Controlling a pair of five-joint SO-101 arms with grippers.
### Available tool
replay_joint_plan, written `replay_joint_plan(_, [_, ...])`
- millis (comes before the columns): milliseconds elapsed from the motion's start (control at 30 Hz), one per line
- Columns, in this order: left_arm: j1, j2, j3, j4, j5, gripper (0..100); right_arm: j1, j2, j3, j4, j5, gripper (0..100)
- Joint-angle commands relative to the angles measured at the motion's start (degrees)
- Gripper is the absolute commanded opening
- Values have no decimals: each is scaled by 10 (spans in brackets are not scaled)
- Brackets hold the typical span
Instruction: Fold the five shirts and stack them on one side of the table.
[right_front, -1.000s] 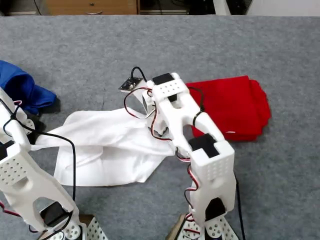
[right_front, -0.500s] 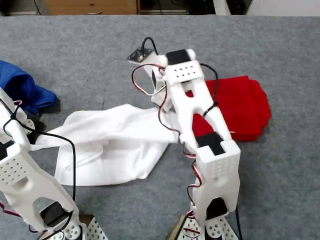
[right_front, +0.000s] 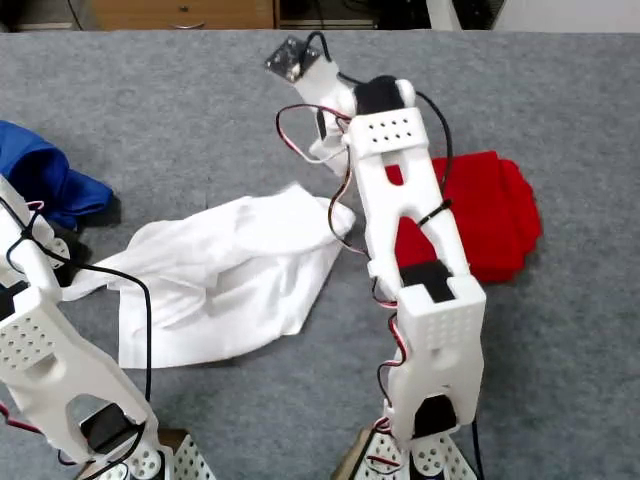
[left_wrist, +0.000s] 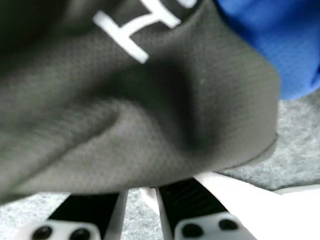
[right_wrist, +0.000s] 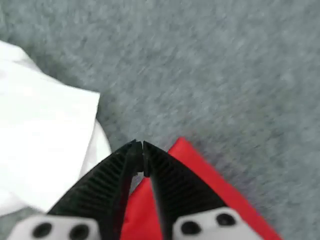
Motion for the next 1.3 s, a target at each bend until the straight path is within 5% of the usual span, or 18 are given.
replay_joint_plan(0, [11,-5,-7,-36,-4,19,-3,7,-75,-12,25,4])
replay_joint_plan(300, [11,-5,-7,-36,-4,19,-47,112,-105,8,-2,13])
replay_joint_plan(533, [11,-5,-7,-36,-4,19,-53,205,-189,43,-38,210])
replay_joint_plan(933, [11,-5,-7,-36,-4,19,-88,314,-402,170,-91,202])
replay_joint_plan(1267, [11,-5,-7,-36,-4,19,-105,326,-422,173,-162,200])
